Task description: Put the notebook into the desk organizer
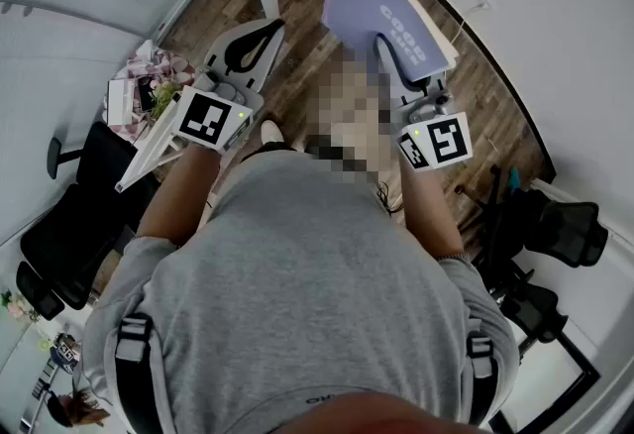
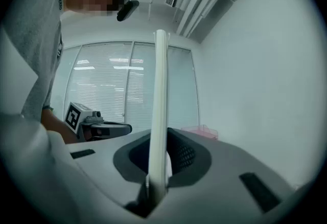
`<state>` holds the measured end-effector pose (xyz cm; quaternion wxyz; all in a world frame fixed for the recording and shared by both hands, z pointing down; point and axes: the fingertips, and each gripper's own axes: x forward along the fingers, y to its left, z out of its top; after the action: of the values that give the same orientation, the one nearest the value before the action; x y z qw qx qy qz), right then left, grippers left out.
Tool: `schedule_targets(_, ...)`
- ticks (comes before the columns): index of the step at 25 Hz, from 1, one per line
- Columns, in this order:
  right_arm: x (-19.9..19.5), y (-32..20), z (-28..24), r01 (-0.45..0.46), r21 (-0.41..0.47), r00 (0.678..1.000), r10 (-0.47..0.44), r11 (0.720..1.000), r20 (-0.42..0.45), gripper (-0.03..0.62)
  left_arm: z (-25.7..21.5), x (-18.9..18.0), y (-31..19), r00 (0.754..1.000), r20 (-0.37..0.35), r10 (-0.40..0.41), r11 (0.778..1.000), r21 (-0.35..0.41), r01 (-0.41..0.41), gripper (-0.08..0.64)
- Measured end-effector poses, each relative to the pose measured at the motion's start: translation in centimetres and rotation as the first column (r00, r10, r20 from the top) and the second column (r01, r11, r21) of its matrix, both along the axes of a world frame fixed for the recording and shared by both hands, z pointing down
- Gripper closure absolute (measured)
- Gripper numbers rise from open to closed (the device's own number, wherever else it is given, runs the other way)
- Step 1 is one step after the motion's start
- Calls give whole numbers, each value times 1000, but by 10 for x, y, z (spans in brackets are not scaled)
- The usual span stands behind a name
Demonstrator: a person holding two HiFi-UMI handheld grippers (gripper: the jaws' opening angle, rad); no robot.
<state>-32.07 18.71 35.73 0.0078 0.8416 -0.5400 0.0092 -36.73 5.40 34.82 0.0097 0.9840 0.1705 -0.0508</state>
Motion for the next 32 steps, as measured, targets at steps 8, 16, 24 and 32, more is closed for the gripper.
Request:
schedule_targets(8,-10,8,-7,-9,7,1000,9,1000,-25,552,-11,-8,11,999,-19,-33,999,3,33,540)
schedule_targets(16,-3,27,-12,-30,23,999,31,999,-39,552,-14,-6,27,998,-13,-56,998,12,56,540)
schedule_targets(24,11,54,-11,-29,17,998,30,999,-51,552,-12,8,54,998,-2,-61,998,18,61,540)
schedule_targets(32,20,86,-8,-13,27,999,14,1000,-39,552,-12,20,90,998,9,-56,998,30,56,540)
